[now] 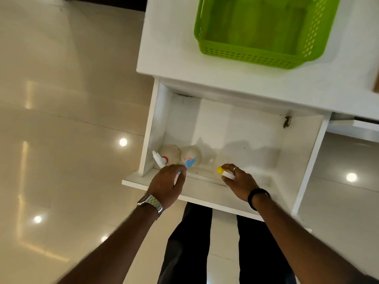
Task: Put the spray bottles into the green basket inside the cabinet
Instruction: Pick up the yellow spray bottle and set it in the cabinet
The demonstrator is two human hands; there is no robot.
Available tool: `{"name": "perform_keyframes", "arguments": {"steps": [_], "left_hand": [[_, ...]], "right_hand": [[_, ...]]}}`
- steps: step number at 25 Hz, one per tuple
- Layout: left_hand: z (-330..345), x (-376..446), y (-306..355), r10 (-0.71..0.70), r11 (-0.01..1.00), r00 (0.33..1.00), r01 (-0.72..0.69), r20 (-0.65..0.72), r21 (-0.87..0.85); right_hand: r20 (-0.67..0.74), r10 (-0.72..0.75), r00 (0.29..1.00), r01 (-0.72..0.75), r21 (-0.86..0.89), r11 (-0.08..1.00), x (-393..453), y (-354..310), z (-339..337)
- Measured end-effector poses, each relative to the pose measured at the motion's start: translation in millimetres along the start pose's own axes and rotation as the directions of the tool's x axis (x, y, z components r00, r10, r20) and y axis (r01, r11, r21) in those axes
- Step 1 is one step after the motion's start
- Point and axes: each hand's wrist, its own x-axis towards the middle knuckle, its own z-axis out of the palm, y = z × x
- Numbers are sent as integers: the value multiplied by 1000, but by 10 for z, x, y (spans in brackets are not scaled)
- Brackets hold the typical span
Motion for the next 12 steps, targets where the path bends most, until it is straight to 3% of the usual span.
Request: {"name": "perform_keyframes", "arguments": {"steps": [3, 7, 12], "left_hand": [[-25, 35, -54, 4, 1000, 999, -3, -53, 26], [-52, 81, -156, 6, 992, 974, 21, -226, 120], [-55, 161, -336, -112, 979, 968, 146, -226, 140]], "right_hand": [[2, 13, 1000, -12, -44, 999, 39, 63, 93], [-24, -44, 999, 41, -123, 992, -14, 72, 202], [-53, -148, 988, 119, -359, 926, -16, -8, 319]]}}
